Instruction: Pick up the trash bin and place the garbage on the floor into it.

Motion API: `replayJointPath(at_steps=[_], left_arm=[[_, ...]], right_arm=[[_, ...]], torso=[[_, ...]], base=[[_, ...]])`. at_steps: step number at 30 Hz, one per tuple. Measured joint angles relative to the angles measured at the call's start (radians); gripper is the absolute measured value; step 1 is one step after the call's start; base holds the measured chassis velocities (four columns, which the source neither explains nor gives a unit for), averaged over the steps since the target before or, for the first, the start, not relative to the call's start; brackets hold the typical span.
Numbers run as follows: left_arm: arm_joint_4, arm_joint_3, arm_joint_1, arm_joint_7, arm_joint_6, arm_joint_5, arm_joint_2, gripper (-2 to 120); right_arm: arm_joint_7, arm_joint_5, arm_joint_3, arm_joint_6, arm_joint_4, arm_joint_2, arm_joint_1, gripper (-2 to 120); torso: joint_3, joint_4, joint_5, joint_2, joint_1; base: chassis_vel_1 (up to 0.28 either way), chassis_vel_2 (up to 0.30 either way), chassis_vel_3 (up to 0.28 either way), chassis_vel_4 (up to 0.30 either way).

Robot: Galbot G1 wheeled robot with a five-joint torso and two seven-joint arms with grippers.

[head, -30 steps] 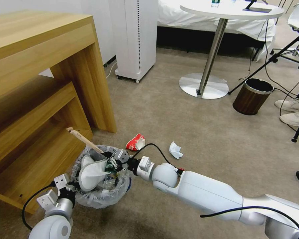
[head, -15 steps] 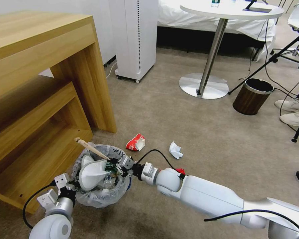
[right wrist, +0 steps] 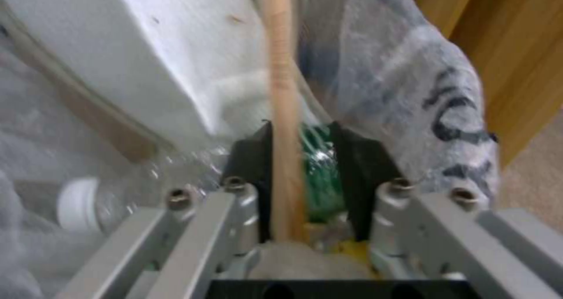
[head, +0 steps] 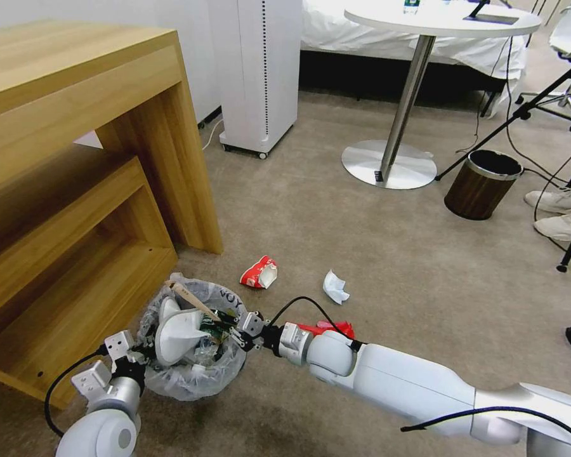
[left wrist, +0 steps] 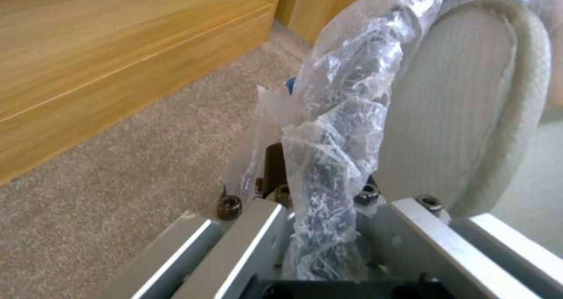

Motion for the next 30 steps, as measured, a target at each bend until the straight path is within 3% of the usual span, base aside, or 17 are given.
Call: replayJointPath(at_steps=[3, 11, 17, 27, 30], left_arm=[[-0.006, 0.0, 0.007, 0.0, 0.0, 0.003, -0.003, 1], [-0.015, 0.0, 0.013, 0.0, 0.0, 0.007, -0.006, 1], [-0.016, 0.0, 0.015, 0.002, -0.001, 0.011, -0.011, 1], [-0.003, -0.007, 0.01, 0.002, -0.002, 0.011, -0.011, 1], [-0.001, -0.018, 0.013, 0.002, -0.002, 0.009, -0.008, 1]], right_arm=[[0.007, 0.001, 0.009, 0.0, 0.01, -0.001, 0.0, 48], [0.014, 0.011, 0.027, 0.007, 0.032, 0.004, 0.003, 73], [-0.013, 0.015, 0.041, 0.066, 0.048, 0.041, 0.004, 96], [-0.015, 0.016, 0.076, 0.101, 0.097, 0.069, 0.009, 100], [-0.002, 0.061, 0.11, 0.103, 0.174, 0.025, 0.014, 100]], torso=[[0.0, 0.0001, 0.0, 0.0, 0.0], [0.0, 0.0001, 0.0, 0.0, 0.0], [0.0, 0.0002, 0.0, 0.0, 0.0], [0.0, 0.0002, -0.0001, 0.0, 0.0], [0.0, 0.0, -0.0002, 0.0, 0.0]], base=[[0.0, 0.0, 0.0, 0.0], [0.0, 0.0, 0.0, 0.0], [0.0, 0.0, 0.0, 0.0], [0.0, 0.0, 0.0, 0.0], [0.0, 0.0, 0.0, 0.0]])
